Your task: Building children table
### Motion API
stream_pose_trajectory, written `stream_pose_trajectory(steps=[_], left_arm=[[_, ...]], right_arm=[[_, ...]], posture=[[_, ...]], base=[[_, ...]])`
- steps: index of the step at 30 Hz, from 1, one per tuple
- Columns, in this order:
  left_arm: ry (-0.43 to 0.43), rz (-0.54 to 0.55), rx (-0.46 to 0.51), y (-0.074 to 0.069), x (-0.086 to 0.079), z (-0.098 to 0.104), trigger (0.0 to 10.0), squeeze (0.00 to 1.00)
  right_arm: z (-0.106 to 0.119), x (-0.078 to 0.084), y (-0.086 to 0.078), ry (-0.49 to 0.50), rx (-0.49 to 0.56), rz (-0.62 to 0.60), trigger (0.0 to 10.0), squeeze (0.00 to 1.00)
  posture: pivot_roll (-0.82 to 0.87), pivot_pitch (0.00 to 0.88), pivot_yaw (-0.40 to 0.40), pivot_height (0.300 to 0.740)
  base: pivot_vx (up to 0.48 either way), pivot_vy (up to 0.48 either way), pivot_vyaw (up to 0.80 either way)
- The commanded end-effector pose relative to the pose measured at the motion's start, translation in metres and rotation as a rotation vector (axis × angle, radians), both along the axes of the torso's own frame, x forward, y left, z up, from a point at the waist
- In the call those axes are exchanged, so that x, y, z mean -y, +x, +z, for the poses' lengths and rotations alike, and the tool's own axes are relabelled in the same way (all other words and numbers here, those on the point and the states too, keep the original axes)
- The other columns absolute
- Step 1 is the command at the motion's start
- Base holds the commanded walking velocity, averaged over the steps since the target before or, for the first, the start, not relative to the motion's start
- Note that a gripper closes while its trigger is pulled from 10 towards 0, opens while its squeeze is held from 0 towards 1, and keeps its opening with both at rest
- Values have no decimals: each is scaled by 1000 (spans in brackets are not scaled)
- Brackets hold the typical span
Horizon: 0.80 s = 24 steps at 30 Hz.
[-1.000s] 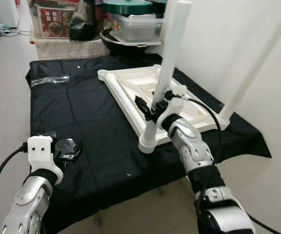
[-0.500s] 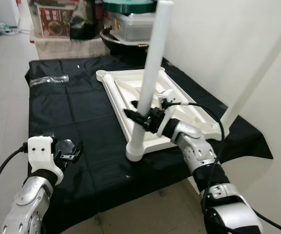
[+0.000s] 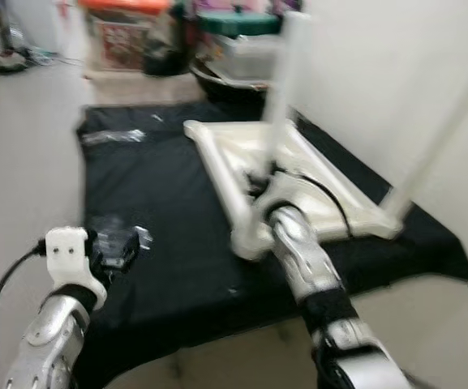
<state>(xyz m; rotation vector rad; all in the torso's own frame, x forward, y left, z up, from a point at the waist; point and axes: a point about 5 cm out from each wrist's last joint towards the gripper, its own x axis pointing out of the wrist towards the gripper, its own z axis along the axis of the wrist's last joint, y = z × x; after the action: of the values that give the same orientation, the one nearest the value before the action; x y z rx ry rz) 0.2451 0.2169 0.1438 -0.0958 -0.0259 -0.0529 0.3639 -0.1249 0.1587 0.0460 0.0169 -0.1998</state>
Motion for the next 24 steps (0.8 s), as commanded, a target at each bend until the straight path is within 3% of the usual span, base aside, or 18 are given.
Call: stream_pose_trajectory(steps=[1, 2, 3, 5, 8, 9, 11, 15, 16, 17, 19, 20, 22, 24], left_arm=[[-4, -20, -4, 1, 5, 0, 10000, 0], [-4, -20, -4, 1, 5, 0, 10000, 0], [-3, -20, -5, 1, 6, 0, 10000, 0], [-2, -18, -6, 2, 6, -1, 10000, 0], [-2, -17, -6, 2, 6, -1, 10000, 0], [-2, -13, -5, 2, 5, -1, 10000, 0], [-4, -7, -3, 2, 4, -1, 10000, 0], [-5, -6, -3, 2, 4, -1, 10000, 0], [-9, -12, -1, 3, 3, 0, 10000, 0], [-9, -12, -1, 3, 3, 0, 10000, 0], [-12, -16, 1, 3, 4, 0, 10000, 0], [-12, -16, 1, 3, 4, 0, 10000, 0], [-13, -17, 2, 3, 4, 0, 10000, 0], [-13, -17, 2, 3, 5, 0, 10000, 0]], right_arm=[[-37, 22, -15, -110, -170, -115, 1647, 0], [-37, 22, -15, -110, -170, -115, 1647, 0], [-30, 19, -11, -121, -151, -73, 10000, 0], [-19, 12, -3, -84, -110, 28, 10000, 0], [-16, 10, -1, -60, -92, 66, 10000, 0], [-8, 0, 2, -3, -46, 134, 10000, 1000], [23, -27, 12, 83, 73, 336, 10000, 1000], [25, -29, 12, 85, 80, 349, 10000, 1000], [42, -38, 12, 116, 170, 651, 10000, 0], [42, -38, 12, 116, 170, 651, 10000, 0], [50, -47, 7, 152, 207, 925, 10000, 0], [50, -47, 7, 152, 207, 925, 10000, 0], [41, -61, -6, 169, 180, 1173, 10000, 0], [36, -66, -11, 164, 174, 1240, 10000, 0]], posture=[[145, 0, -118, 740], [145, 0, -118, 740], [146, 0, -122, 740], [150, 0, -130, 740], [150, 0, -130, 740], [158, 0, -135, 740], [157, 0, -134, 740], [157, 0, -134, 740], [151, 0, -126, 740], [151, 0, -126, 740], [160, 0, -131, 740], [160, 0, -131, 740], [170, 0, -136, 740], [170, 0, -136, 740]], base=[[0, 0, 0], [0, 0, 0], [0, 0, 0], [0, 0, 0], [0, 0, 0], [0, 0, 0], [0, 0, 0], [0, 0, 0], [0, 0, 0], [0, 0, 0], [0, 0, 0], [0, 0, 0], [0, 0, 0], [0, 0, 0]])
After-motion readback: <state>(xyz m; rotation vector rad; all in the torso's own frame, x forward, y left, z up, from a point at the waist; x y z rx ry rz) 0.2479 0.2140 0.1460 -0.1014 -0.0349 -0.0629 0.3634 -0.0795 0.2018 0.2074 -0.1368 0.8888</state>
